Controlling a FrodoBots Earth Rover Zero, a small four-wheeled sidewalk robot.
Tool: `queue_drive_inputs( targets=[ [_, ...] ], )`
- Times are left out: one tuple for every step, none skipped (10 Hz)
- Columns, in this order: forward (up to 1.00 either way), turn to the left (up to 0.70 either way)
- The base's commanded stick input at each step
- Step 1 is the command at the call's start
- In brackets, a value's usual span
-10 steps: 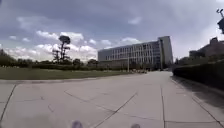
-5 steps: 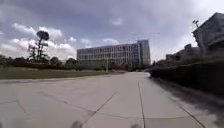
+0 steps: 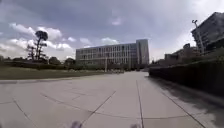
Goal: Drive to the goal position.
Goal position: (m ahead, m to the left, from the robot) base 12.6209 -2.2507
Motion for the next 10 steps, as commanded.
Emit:
queue_drive_inputs(
  targets=[
    [0.00, -0.70],
    [0.00, -0.70],
    [0.00, -0.70],
    [0.00, -0.70],
    [0.00, -0.70],
    [0.00, -0.70],
    [0.00, -0.70],
    [0.00, -0.70],
    [0.00, -0.70],
    [0.00, -0.70]
  ],
)
